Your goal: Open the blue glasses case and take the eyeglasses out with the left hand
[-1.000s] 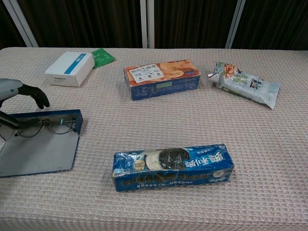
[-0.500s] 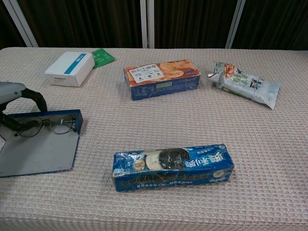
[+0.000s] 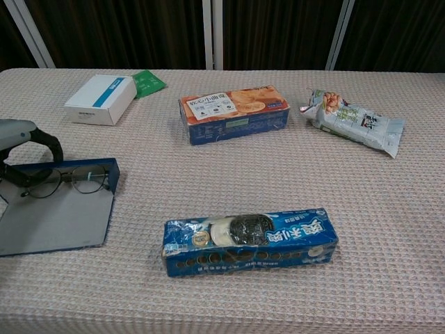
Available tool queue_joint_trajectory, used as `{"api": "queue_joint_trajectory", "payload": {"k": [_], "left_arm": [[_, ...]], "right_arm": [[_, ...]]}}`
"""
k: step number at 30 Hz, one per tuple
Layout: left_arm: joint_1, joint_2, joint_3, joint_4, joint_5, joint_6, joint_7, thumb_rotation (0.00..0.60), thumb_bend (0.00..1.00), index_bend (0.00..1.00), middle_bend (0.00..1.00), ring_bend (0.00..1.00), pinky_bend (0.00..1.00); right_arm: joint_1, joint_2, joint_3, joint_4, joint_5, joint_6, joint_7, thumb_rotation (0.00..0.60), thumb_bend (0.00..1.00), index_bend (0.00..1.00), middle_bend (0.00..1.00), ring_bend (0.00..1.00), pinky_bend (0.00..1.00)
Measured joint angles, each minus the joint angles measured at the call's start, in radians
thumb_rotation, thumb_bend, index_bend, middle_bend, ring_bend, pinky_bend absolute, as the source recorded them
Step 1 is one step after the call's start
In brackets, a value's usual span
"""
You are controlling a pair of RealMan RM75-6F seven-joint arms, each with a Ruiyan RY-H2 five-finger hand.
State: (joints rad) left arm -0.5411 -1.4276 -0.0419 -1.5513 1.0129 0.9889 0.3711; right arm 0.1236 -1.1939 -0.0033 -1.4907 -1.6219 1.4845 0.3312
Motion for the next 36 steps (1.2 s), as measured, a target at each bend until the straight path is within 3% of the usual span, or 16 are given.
{"api": "queue_joint_trajectory", "payload": {"k": [11,17,23,36], "left_arm": [[0.016,-0.024,-0.014,0.011,0.069,0.055,-0.054,0.504,0.54,0.49,0.31,0.15,0.11],[0.027,-0.098,-0.038,0.064,0.163,0.127,-0.137,0.522,0.56,0.49,0.31,0.15,0.12],[0.026,-0.215,-0.074,0.183,0.254,0.197,-0.260,0.591,0.56,0.48,0.32,0.15,0.12],[-0.014,-0.467,-0.150,0.508,0.317,0.253,-0.478,0.600,0.55,0.45,0.31,0.15,0.12]], "right_arm": [[0.000,0.001,0.002,-0.001,0.000,0.002,0.001,0.600,0.31,0.01,0.05,0.00,0.00],[-0.005,0.000,0.001,0.008,0.004,0.004,0.011,0.600,0.31,0.01,0.05,0.00,0.00],[-0.010,0.000,0.000,0.013,0.006,0.009,0.018,0.600,0.31,0.01,0.05,0.00,0.00],[-0.017,0.002,0.000,0.010,0.009,0.012,0.014,0.600,0.31,0.01,0.05,0.00,0.00]]}}
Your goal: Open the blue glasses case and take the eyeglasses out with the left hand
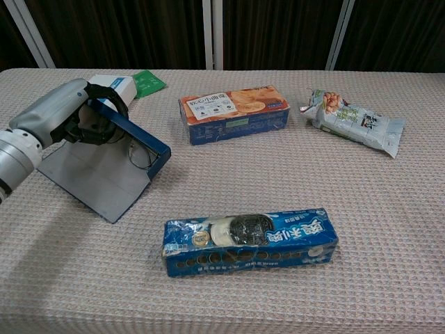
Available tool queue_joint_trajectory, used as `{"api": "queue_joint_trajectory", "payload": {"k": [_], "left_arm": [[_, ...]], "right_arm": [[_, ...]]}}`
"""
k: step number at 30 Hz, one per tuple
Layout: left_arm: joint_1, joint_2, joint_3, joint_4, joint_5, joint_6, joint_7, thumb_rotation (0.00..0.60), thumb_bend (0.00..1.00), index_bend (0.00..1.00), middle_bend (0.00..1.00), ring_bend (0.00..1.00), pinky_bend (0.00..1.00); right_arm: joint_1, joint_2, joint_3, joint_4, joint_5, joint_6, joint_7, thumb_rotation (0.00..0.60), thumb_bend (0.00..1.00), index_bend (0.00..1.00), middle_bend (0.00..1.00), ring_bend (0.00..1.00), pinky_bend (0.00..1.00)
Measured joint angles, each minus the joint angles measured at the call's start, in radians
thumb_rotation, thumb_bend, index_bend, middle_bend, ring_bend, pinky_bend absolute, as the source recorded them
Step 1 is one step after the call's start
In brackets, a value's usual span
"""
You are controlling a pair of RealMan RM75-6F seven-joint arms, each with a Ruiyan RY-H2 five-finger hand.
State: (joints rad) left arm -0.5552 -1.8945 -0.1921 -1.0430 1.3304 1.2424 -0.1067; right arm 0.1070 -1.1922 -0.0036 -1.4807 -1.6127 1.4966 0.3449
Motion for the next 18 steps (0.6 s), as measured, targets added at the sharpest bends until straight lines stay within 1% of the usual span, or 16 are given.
{"api": "queue_joint_trajectory", "payload": {"k": [6,13,18], "left_arm": [[-0.025,-0.085,-0.051,0.089,-0.007,0.021,-0.034,0.600,0.55,0.44,0.30,0.15,0.12],[-0.031,-0.151,-0.108,0.148,-0.039,0.041,-0.137,0.599,0.55,0.41,0.29,0.15,0.12],[-0.024,-0.161,-0.118,0.159,-0.064,0.018,-0.158,0.599,0.55,0.41,0.29,0.14,0.12]], "right_arm": [[0.003,0.000,0.001,-0.002,-0.001,-0.005,-0.001,0.600,0.31,0.01,0.05,0.00,0.00],[-0.002,0.003,0.000,-0.001,0.003,-0.004,0.004,0.600,0.31,0.01,0.05,0.00,0.00],[-0.003,0.002,0.000,0.000,0.002,-0.004,0.005,0.600,0.31,0.01,0.05,0.00,0.00]]}}
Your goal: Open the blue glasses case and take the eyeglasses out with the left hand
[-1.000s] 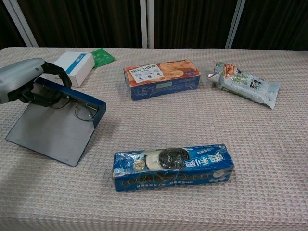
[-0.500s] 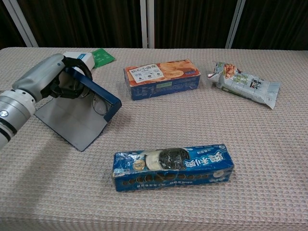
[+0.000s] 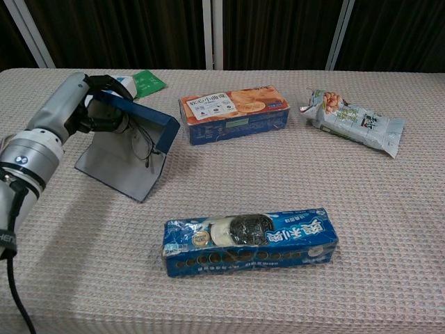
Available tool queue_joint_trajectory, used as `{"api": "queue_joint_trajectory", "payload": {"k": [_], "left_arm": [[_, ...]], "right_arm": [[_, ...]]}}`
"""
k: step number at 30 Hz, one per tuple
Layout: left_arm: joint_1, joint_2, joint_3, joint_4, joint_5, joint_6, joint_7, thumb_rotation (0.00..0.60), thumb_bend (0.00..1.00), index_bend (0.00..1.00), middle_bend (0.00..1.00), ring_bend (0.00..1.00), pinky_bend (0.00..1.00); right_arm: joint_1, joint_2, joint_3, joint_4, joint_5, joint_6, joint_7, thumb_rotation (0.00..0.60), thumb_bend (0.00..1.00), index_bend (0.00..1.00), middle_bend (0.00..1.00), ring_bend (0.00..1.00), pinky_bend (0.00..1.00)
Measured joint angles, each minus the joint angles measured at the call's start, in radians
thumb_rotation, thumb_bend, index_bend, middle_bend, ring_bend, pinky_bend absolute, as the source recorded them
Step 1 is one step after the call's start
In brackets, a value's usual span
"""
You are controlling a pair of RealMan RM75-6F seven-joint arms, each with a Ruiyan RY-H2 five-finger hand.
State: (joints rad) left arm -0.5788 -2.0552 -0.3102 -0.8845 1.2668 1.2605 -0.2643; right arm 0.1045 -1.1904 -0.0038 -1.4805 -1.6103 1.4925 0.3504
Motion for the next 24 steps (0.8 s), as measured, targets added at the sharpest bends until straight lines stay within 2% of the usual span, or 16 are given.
{"api": "queue_joint_trajectory", "payload": {"k": [6,9,11,16,24], "left_arm": [[0.006,0.020,0.005,-0.021,-0.011,-0.032,0.029,0.590,0.55,0.39,0.29,0.15,0.12],[0.006,0.048,0.017,-0.049,-0.015,-0.063,0.078,0.548,0.55,0.34,0.27,0.14,0.12],[0.006,0.073,0.026,-0.080,-0.020,-0.086,0.124,0.515,0.54,0.29,0.25,0.14,0.12],[0.006,0.141,0.048,-0.184,-0.036,-0.138,0.243,0.502,0.49,0.17,0.20,0.13,0.12],[0.022,0.248,0.072,-0.353,-0.046,-0.148,0.336,0.484,0.42,0.13,0.19,0.12,0.12]], "right_arm": [[0.002,0.000,0.000,-0.004,-0.004,-0.002,-0.004,0.600,0.31,0.01,0.05,0.00,0.00],[0.000,0.000,-0.001,-0.004,-0.003,-0.001,-0.005,0.600,0.31,0.01,0.05,0.00,0.00],[-0.001,0.000,-0.001,-0.004,-0.004,0.000,-0.005,0.600,0.31,0.01,0.05,0.00,0.00],[-0.002,0.000,-0.002,-0.005,-0.006,0.002,-0.006,0.600,0.31,0.01,0.05,0.00,0.00],[0.000,0.000,0.000,-0.009,-0.011,0.004,-0.009,0.600,0.31,0.01,0.05,0.00,0.00]]}}
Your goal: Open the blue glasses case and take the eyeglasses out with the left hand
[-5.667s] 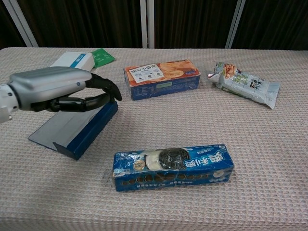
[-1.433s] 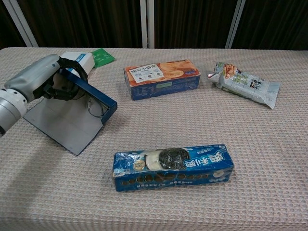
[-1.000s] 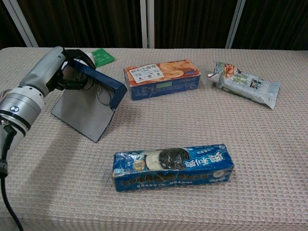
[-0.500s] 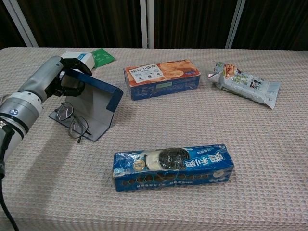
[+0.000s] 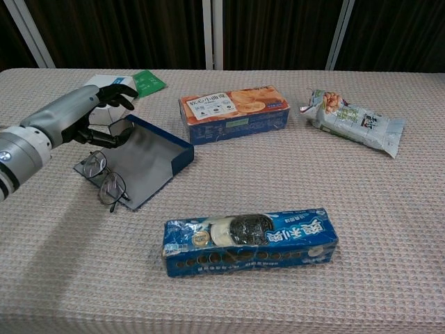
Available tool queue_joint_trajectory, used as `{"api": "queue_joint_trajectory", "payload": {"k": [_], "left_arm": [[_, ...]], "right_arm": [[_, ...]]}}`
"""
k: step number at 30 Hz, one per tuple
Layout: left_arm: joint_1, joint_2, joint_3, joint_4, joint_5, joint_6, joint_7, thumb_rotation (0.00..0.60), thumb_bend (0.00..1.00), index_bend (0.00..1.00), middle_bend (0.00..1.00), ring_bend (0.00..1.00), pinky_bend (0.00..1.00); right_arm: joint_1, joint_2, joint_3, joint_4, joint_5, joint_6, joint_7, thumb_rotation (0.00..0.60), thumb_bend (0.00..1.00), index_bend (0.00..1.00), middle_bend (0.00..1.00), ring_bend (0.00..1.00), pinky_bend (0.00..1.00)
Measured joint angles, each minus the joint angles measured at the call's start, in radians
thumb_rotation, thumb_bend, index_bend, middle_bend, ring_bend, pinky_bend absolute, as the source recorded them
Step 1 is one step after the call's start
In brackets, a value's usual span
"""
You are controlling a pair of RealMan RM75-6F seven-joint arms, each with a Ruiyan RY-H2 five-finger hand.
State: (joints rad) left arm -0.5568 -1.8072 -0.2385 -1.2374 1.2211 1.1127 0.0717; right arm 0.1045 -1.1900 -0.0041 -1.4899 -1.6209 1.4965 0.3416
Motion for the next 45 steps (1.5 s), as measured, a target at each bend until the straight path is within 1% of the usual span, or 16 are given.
{"api": "queue_joint_trajectory", "payload": {"k": [1,3,4,6,8,10,13,15,18,24,28,31,45], "left_arm": [[0.006,0.023,0.006,-0.027,0.005,0.007,0.009,0.489,0.42,0.14,0.19,0.12,0.12],[0.016,0.061,0.018,-0.063,0.019,0.017,0.017,0.535,0.42,0.17,0.19,0.12,0.12],[0.023,0.090,0.029,-0.084,0.032,0.021,0.022,0.573,0.43,0.21,0.19,0.12,0.12],[0.032,0.138,0.052,-0.111,0.055,0.024,0.031,0.599,0.43,0.27,0.19,0.12,0.12],[0.042,0.196,0.087,-0.136,0.089,0.025,0.042,0.600,0.43,0.32,0.19,0.12,0.11],[0.050,0.248,0.129,-0.144,0.132,0.021,0.049,0.600,0.43,0.35,0.19,0.12,0.11],[0.055,0.298,0.189,-0.139,0.186,-0.009,0.035,0.600,0.43,0.36,0.19,0.12,0.11],[0.053,0.306,0.204,-0.130,0.195,-0.029,0.015,0.600,0.43,0.36,0.19,0.12,0.11],[0.049,0.305,0.218,-0.097,0.216,-0.048,-0.028,0.600,0.43,0.38,0.19,0.12,0.11],[0.036,0.249,0.227,-0.013,0.266,-0.040,-0.059,0.600,0.43,0.40,0.19,0.12,0.11],[0.033,0.228,0.226,0.007,0.284,-0.013,-0.063,0.600,0.38,0.45,0.19,0.12,0.11],[0.032,0.212,0.225,0.027,0.287,-0.010,-0.056,0.600,0.35,0.47,0.19,0.12,0.11],[0.018,0.175,0.226,0.054,0.289,-0.026,-0.063,0.600,0.35,0.48,0.19,0.12,0.11]], "right_arm": [[0.000,0.000,0.000,0.000,-0.001,0.000,0.000,0.600,0.31,0.01,0.05,0.00,0.00],[0.002,0.000,0.000,-0.001,-0.002,-0.001,0.000,0.600,0.31,0.01,0.05,0.00,0.00],[0.002,0.000,0.000,-0.001,-0.004,-0.001,0.000,0.600,0.31,0.01,0.05,0.00,0.00],[0.004,-0.001,0.000,0.000,-0.005,-0.002,0.000,0.600,0.31,0.01,0.05,0.00,0.00],[0.005,-0.003,0.000,0.000,-0.005,-0.003,0.000,0.600,0.31,0.01,0.05,0.00,0.00],[0.006,-0.004,0.000,0.000,-0.006,-0.005,-0.001,0.600,0.31,0.01,0.05,0.00,0.00],[0.007,-0.006,-0.001,0.000,-0.007,-0.006,-0.001,0.600,0.31,0.01,0.05,0.00,0.00],[0.006,-0.006,-0.001,-0.001,-0.007,-0.004,-0.002,0.600,0.31,0.01,0.05,0.00,0.00],[0.005,-0.004,-0.001,-0.004,-0.008,-0.002,-0.006,0.600,0.31,0.01,0.05,0.00,0.00],[0.000,0.002,-0.002,-0.013,-0.005,0.003,-0.014,0.600,0.31,0.01,0.05,0.00,0.00],[-0.002,0.003,-0.002,-0.017,-0.003,0.004,-0.016,0.600,0.31,0.01,0.05,0.00,0.00],[-0.001,0.001,-0.003,-0.016,-0.005,0.003,-0.017,0.600,0.31,0.01,0.05,0.00,0.00],[-0.006,0.004,-0.001,-0.021,-0.001,0.006,-0.022,0.600,0.30,0.01,0.05,0.00,0.00]]}}
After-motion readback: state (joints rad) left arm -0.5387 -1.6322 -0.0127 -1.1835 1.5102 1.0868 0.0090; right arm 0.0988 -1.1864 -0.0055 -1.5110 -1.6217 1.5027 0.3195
